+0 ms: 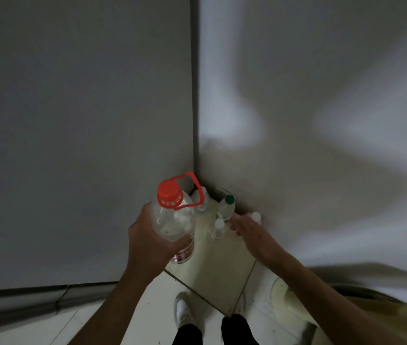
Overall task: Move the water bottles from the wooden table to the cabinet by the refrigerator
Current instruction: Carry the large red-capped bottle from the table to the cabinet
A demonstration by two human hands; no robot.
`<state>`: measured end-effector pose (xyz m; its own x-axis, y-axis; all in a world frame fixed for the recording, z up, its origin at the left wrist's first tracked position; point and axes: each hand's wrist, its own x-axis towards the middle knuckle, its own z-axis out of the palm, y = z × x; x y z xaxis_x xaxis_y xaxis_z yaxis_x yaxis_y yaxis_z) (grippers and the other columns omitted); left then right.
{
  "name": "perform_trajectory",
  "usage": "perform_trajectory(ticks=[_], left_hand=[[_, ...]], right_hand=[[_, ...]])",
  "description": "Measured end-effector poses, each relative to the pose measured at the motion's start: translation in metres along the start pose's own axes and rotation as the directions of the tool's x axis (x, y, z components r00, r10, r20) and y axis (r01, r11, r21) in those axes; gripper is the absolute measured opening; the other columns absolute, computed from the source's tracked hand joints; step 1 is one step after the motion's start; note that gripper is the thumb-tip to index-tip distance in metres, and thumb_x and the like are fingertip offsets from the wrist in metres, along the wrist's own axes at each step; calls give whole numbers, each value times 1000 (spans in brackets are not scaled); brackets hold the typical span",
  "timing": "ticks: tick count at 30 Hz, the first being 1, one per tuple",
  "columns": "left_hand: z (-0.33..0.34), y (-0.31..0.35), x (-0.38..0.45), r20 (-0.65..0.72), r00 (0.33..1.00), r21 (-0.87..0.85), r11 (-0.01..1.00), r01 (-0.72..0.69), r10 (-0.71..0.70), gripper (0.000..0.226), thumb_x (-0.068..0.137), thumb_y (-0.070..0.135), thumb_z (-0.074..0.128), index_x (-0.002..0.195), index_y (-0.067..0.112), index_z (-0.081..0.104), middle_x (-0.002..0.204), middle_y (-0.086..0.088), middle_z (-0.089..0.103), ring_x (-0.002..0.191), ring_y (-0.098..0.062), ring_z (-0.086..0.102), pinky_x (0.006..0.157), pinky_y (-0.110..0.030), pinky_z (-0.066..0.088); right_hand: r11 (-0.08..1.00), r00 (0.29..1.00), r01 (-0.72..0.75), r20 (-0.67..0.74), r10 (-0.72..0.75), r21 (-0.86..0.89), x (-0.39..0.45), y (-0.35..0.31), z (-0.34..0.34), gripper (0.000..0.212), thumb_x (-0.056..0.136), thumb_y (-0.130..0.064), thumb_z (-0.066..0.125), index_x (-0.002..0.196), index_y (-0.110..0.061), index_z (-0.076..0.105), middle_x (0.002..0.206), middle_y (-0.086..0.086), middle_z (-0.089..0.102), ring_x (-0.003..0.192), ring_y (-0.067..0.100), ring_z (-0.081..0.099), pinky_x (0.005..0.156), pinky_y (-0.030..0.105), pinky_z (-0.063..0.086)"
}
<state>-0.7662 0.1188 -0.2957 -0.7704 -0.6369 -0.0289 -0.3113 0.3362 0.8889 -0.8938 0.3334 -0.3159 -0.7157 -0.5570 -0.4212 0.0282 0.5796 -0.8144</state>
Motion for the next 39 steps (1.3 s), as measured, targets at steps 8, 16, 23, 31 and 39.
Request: perform_trajectory(ticks=[8,16,23,31,39], left_hand=[[21,-57,11,19,997,-65,995,73,-72,81,37,50,90,110,45,55,102,20,68,95,6,65,68,-6,51],[46,-107,35,42,999,-21,1000,-5,5,88,42,30,101,109,56,51,107,37,62,97,13,62,71,0,46],[81,-152,58,70,998,-53,999,11,-7,91,43,29,102,122,35,55,110,21,67,102,4,65,77,-5,50],[109,-175,71,121,993,-83,997,4,6,95,42,54,90,125,20,58,115,14,68,106,0,65,83,-10,53],[126,-183,81,160,984,-42,997,-71,77,91,49,31,97,128,12,56,117,3,68,107,1,64,87,-10,52]], right_hand=[[941,995,97,9,-99,-325,23,38,19,79,85,-77,25,140,-25,46,140,-2,53,118,6,49,98,26,40],[913,993,49,-77,-87,-405,50,80,41,60,92,-62,46,140,-27,42,144,-3,49,128,10,44,101,27,34],[899,986,5,-149,-78,-437,66,117,54,69,84,-75,34,138,-33,37,145,-3,47,130,14,44,104,35,39],[911,982,-99,-186,25,-401,69,150,64,68,88,-64,47,144,-26,36,151,1,43,135,18,41,104,32,32],[923,981,-146,-174,88,-356,72,162,71,69,89,-67,45,144,-26,35,151,2,42,134,18,42,107,37,39]])
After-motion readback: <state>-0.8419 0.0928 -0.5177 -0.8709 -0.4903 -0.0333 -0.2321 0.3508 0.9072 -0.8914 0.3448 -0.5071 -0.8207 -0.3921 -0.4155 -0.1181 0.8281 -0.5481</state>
